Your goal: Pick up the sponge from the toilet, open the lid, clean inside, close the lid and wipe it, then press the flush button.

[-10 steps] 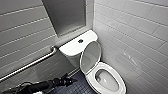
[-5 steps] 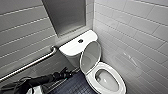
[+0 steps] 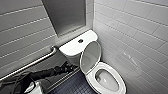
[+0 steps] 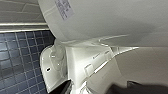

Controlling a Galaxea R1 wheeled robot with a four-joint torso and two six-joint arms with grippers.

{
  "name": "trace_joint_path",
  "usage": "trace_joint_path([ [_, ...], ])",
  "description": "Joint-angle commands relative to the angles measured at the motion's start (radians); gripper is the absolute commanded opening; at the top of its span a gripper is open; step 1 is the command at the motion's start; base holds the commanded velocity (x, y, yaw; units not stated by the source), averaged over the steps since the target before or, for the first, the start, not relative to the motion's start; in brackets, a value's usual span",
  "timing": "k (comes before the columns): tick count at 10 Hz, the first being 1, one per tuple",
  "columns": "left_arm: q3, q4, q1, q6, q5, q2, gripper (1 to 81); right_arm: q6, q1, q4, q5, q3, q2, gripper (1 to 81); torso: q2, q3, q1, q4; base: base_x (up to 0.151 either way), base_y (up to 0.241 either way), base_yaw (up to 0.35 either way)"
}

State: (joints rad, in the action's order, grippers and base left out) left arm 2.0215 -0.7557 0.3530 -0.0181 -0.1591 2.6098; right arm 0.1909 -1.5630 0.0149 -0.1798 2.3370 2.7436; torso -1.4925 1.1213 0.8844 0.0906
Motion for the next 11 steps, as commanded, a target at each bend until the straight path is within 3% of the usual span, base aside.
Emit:
trace_joint_path([
  [1,-0.019,-0.016,-0.136,0.0,-0.071,-0.003,81.1,-0.01,-0.029,-0.021,0.083,-0.032,0.014,1.0,0.0,0.0,0.0,0.0,0.0,0.0,0.0],
  [8,-0.144,0.026,-0.11,0.013,-0.089,0.021,81.1,-0.01,-0.016,-0.021,0.085,-0.022,0.029,1.0,0.0,0.0,0.0,0.0,0.0,0.0,0.0],
  [11,-0.147,0.133,-0.01,0.021,-0.178,0.017,81.1,-0.008,-0.003,-0.01,0.086,0.009,0.041,1.0,0.0,0.0,0.0,0.0,0.0,0.0,0.0],
])
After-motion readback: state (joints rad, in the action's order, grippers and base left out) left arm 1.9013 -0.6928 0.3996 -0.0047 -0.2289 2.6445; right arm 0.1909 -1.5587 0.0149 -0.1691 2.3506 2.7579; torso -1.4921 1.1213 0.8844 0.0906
